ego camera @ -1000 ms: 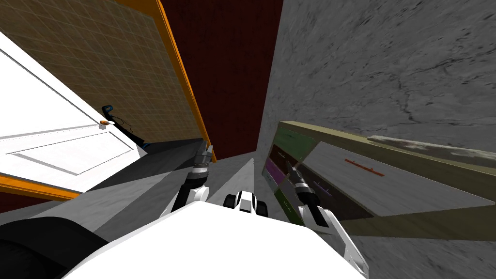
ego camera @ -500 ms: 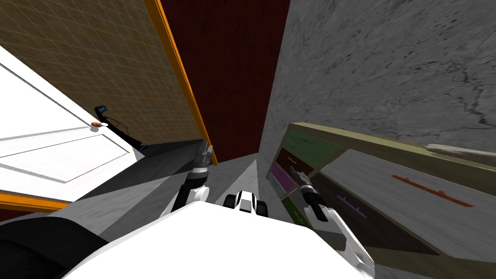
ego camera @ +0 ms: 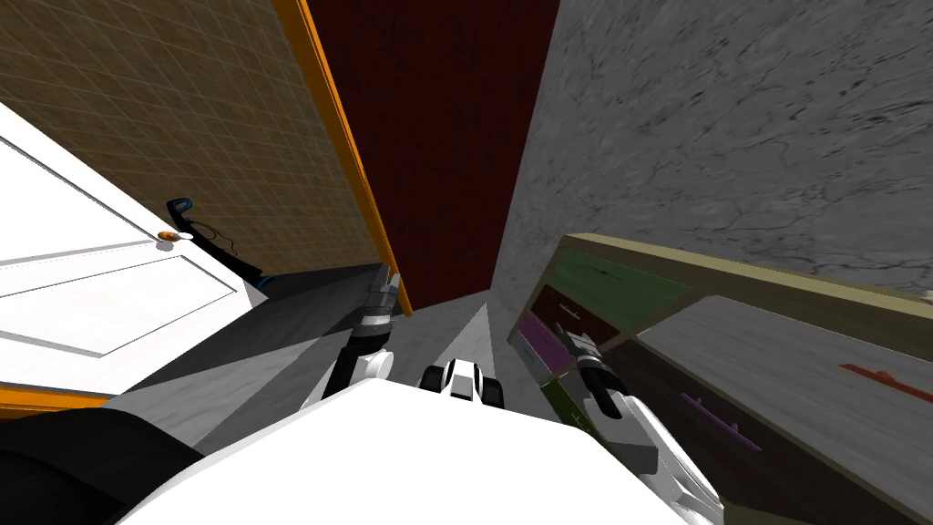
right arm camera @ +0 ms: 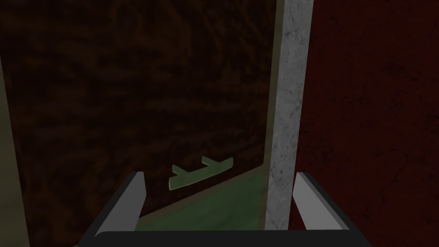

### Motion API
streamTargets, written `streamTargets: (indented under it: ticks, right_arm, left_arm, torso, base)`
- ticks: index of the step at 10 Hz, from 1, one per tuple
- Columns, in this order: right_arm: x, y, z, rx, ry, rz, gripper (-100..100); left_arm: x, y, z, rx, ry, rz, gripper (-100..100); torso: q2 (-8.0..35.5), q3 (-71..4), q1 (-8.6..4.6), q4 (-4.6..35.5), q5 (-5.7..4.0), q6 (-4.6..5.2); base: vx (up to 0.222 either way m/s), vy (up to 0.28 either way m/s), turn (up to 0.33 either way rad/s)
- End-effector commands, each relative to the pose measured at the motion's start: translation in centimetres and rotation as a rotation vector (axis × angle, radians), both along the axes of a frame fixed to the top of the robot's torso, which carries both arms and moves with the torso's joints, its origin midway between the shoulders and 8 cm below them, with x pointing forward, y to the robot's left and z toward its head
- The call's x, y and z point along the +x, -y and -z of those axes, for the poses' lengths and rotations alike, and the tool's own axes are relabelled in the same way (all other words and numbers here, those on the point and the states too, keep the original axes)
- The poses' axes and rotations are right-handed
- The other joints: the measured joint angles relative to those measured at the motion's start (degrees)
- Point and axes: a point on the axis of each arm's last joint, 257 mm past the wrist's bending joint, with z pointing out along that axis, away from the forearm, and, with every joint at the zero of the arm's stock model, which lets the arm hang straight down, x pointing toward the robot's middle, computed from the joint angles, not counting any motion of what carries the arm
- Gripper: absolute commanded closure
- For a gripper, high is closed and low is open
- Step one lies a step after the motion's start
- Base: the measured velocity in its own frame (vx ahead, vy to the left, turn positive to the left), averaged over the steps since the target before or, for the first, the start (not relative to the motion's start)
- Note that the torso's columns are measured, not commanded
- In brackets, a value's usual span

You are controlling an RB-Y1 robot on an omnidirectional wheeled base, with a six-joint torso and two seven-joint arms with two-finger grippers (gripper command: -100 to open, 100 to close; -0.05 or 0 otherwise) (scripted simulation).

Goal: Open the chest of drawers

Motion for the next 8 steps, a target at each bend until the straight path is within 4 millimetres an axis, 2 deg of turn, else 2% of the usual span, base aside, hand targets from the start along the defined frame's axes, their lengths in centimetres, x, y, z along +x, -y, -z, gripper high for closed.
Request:
streamTargets:
  ticks: [1, 4, 5, 7, 8]
  right_arm:
    - [-1.2, 4.9, 1.5, -0.156, -0.107, 0.056, -100]
    - [-3.0, 11.1, 2.0, -0.359, -0.239, 0.125, -100]
    - [-3.2, 11.2, 2.2, -0.358, -0.244, 0.128, -100]
    - [-4.5, 15.1, 1.8, -0.480, -0.325, 0.170, -100]
    - [-4.5, 15.1, 1.9, -0.479, -0.326, 0.171, -100]
  left_arm:
    - [0.0, 0.0, 0.0, 0.000, 0.000, 0.000, 0]
    - [0.0, 0.0, 0.0, 0.000, 0.000, 0.000, 0]
    - [0.0, 0.0, 0.0, 0.000, 0.000, 0.000, 0]
    - [0.0, 0.0, 0.0, 0.000, 0.000, 0.000, 0]
    - [0.0, 0.0, 0.0, 0.000, 0.000, 0.000, 0]
  torso:
    - [0.1, 0.1, -0.15, 0.0, -0.04, 0.00]
    - [-0.1, -0.1, 0.17, 0.0, 0.06, -0.01]
    - [-0.1, 0.0, 0.09, 0.0, 0.02, -0.01]
    - [0.1, 0.1, -0.12, 0.0, -0.05, 0.01]
    - [0.1, 0.1, -0.06, 0.0, -0.02, 0.00]
  base:
    - [0.090, 0.148, -0.004]
    - [0.127, 0.194, -0.008]
    - [0.095, 0.146, -0.010]
    - [0.065, 0.124, -0.004]
    - [0.039, 0.071, 0.004]
